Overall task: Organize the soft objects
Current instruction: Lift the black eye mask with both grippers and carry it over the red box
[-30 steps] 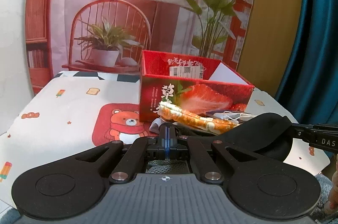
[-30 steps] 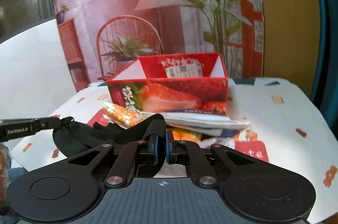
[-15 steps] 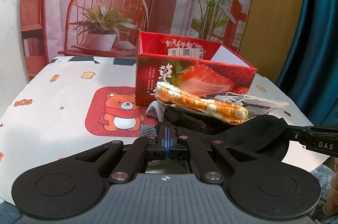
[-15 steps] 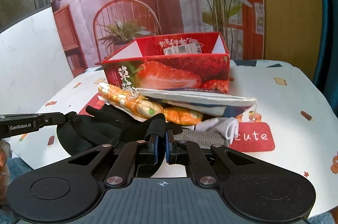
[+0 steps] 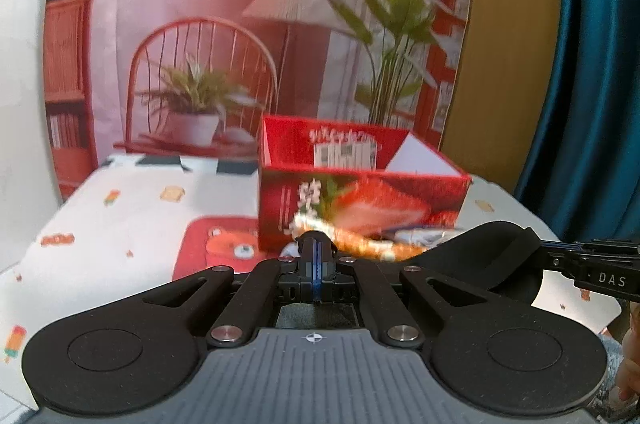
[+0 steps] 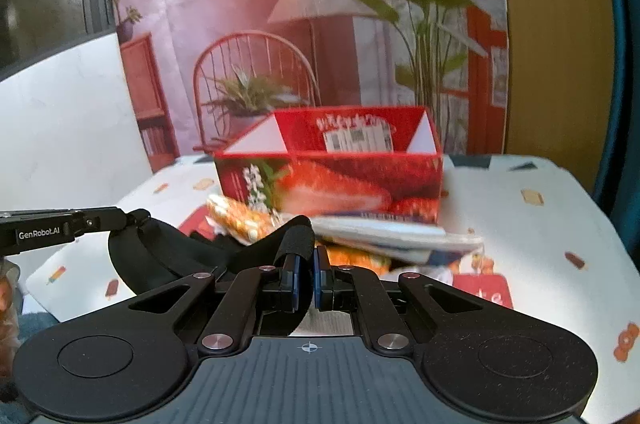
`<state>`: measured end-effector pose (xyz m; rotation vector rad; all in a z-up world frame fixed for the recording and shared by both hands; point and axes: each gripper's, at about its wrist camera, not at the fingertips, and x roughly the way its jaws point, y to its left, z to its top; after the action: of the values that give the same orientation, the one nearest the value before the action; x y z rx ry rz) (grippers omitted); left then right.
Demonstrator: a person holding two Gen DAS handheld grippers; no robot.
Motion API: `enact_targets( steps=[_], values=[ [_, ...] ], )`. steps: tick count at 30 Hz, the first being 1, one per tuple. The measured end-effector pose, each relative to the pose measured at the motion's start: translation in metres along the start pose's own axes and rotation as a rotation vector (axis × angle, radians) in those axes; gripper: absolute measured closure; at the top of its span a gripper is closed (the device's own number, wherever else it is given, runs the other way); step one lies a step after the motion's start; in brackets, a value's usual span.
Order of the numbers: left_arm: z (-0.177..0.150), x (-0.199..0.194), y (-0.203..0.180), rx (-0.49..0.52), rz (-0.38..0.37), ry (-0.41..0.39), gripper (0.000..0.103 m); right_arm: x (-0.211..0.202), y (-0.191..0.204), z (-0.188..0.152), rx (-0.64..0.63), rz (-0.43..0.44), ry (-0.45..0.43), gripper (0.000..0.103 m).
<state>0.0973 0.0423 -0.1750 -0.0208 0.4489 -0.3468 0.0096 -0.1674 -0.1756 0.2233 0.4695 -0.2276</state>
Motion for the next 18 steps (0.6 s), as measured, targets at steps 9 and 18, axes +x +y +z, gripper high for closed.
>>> enact_targets(
  steps=[9, 18],
  values=[
    [0.004, -0.002, 0.0, -0.01, 0.0, -0.021, 0.102, -0.007, 0.004, 0.018, -0.028, 0.006, -0.059, 0.097],
    [0.018, 0.001, 0.001, 0.006, 0.003, -0.059, 0.102, -0.005, 0.004, 0.028, -0.044, 0.002, -0.083, 0.097]
  ],
)
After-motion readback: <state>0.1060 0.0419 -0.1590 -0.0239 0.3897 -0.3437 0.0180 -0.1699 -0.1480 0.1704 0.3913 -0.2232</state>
